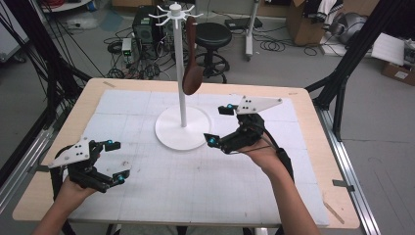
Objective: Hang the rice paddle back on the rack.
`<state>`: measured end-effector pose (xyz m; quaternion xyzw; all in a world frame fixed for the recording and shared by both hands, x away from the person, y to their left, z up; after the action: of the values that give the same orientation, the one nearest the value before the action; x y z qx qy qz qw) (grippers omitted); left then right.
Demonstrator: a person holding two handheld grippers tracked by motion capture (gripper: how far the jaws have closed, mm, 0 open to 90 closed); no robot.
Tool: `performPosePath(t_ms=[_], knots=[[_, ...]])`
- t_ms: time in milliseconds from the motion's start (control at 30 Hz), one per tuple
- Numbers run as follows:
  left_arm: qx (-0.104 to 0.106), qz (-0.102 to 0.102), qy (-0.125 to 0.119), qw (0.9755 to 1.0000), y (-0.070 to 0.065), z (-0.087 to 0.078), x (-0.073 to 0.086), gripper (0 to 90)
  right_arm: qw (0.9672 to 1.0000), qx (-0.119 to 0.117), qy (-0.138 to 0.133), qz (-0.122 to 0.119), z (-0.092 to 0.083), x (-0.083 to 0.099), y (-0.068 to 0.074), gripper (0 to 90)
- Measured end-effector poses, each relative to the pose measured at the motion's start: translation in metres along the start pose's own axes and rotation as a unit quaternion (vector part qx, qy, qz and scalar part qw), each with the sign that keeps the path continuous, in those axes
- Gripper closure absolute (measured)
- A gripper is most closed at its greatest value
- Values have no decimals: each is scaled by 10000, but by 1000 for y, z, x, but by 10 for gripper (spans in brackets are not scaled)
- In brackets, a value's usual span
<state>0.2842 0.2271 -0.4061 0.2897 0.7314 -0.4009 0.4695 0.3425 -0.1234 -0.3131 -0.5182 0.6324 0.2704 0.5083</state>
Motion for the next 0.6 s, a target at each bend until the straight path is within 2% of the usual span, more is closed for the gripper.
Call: performPosePath(t_ms=[200, 333, 433, 600], knots=[[16, -59, -16, 10000, 0, 0, 0, 17, 9998, 118, 97, 123, -7, 22, 5, 3], [17, -118, -30, 9999, 0, -1, -1, 17, 9996, 220, 53, 147, -10, 33, 8, 3], [5, -169, -32, 9999, 1, -2, -1, 17, 9995, 195, 30, 250, -12, 41, 12, 3], [-43, -186, 12, 9998, 2, -3, 1, 17, 9995, 141, 119, 268, -13, 54, 17, 3]])
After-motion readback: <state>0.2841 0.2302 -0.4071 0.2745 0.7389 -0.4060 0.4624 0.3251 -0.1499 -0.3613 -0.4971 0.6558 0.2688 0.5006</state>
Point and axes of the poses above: each handheld gripper's, and its own axes: z roughly forward along the jaws, x roughly out of its underside, y roughly to its left, the point moved 5 cm from there along z, roughly forward along the jaws, and after that the axes turned 15 degrees about -z, right-handed, at the moved point
